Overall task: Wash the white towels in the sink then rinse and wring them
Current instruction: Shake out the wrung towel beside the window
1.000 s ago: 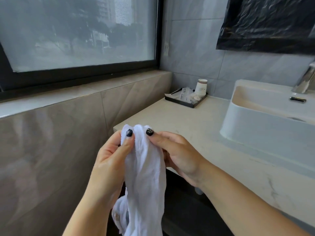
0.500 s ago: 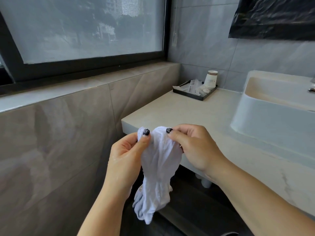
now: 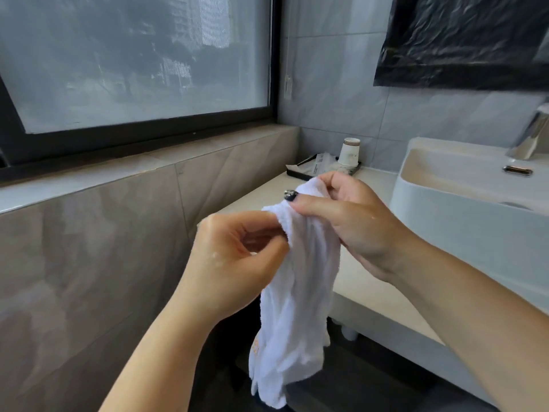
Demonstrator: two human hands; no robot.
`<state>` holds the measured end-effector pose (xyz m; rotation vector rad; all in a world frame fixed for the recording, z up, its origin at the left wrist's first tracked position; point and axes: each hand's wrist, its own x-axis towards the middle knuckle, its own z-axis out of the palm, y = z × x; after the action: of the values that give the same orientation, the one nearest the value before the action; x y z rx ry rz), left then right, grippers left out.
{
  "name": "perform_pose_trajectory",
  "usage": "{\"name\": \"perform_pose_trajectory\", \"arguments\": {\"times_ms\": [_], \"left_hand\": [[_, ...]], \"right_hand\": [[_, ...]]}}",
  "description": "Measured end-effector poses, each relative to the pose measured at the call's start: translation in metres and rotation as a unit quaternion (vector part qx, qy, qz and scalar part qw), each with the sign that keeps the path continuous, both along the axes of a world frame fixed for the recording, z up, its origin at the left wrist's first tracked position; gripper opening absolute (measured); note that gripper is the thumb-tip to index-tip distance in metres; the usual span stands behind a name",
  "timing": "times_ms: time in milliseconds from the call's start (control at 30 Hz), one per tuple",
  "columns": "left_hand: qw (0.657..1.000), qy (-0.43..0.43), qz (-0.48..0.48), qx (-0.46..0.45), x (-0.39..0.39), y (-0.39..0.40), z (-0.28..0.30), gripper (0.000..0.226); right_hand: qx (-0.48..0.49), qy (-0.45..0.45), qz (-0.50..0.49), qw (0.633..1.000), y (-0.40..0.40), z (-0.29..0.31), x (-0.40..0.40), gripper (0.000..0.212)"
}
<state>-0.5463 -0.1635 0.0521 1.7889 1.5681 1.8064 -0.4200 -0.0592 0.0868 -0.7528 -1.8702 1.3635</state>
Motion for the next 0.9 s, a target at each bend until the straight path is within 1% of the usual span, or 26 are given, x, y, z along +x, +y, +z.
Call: {"name": "perform_pose_trajectory", "arguments": {"times_ms": [33,67,133,167,200,267,333,367,467,533,600,633,700,767,800,833,900], "left_hand": [[0.999,0.004,0.035,0.036,0.001,0.001,0.003,0.030],[0.996,-0.015,0.057,0.068,0.001,0.003,0.005,0.024],[0.987,-0.112,0.050,0.103,-0.001,0.006,0.011,0.017],[0.983,-0.154,0.028,0.094,-0.004,0.010,0.014,0.016],[0.983,-0.168,-0.001,0.070,-0.007,0.014,0.017,0.019],[0.984,-0.149,-0.094,0.004,-0.009,0.023,0.023,0.032],[0.967,-0.157,-0.193,-0.057,-0.004,0.033,0.034,0.041],[0.958,-0.166,-0.221,-0.076,0.000,0.037,0.042,0.042],[0.944,-0.194,-0.257,-0.077,0.011,0.047,0.066,0.030],[0.936,-0.226,-0.264,-0.061,0.023,0.052,0.083,0.020],[0.925,-0.271,-0.263,-0.042,0.033,0.053,0.102,0.022],[0.920,-0.294,-0.259,-0.032,0.038,0.054,0.110,0.027],[0.913,-0.336,-0.230,-0.017,0.046,0.055,0.121,0.040],[0.918,-0.357,-0.174,0.002,0.052,0.055,0.124,0.044],[0.923,-0.354,-0.153,0.012,0.052,0.055,0.124,0.042],[0.929,-0.342,-0.138,0.021,0.053,0.053,0.123,0.037],[0.948,-0.296,-0.117,0.023,0.050,0.048,0.119,0.025]], "right_hand": [[0.009,0.013,-0.003,1.000,0.001,0.006,0.004,0.038],[0.016,0.024,-0.003,1.000,0.002,0.014,0.007,0.034],[0.041,0.038,0.009,0.998,0.004,0.033,0.014,0.017],[0.054,0.039,0.020,0.998,0.005,0.045,0.017,0.014],[0.069,0.036,0.035,0.996,0.006,0.056,0.018,0.016],[0.117,0.009,0.062,0.991,0.005,0.079,0.019,0.018],[0.164,-0.027,0.066,0.984,0.003,0.101,0.020,0.019],[0.188,-0.044,0.057,0.980,0.003,0.112,0.020,0.018],[0.258,-0.084,0.012,0.962,0.005,0.138,0.028,0.009],[0.274,-0.082,-0.014,0.958,0.011,0.149,0.035,0.006],[0.265,-0.064,-0.036,0.962,0.018,0.151,0.043,0.010],[0.255,-0.051,-0.053,0.964,0.021,0.149,0.047,0.013],[0.242,-0.038,-0.133,0.960,0.025,0.138,0.055,0.026],[0.223,-0.027,-0.219,0.949,0.020,0.122,0.063,0.035],[0.187,-0.019,-0.220,0.957,0.014,0.113,0.067,0.039],[0.135,-0.011,-0.187,0.973,0.008,0.105,0.069,0.044],[0.040,0.012,-0.077,0.996,-0.005,0.089,0.066,0.059]]}}
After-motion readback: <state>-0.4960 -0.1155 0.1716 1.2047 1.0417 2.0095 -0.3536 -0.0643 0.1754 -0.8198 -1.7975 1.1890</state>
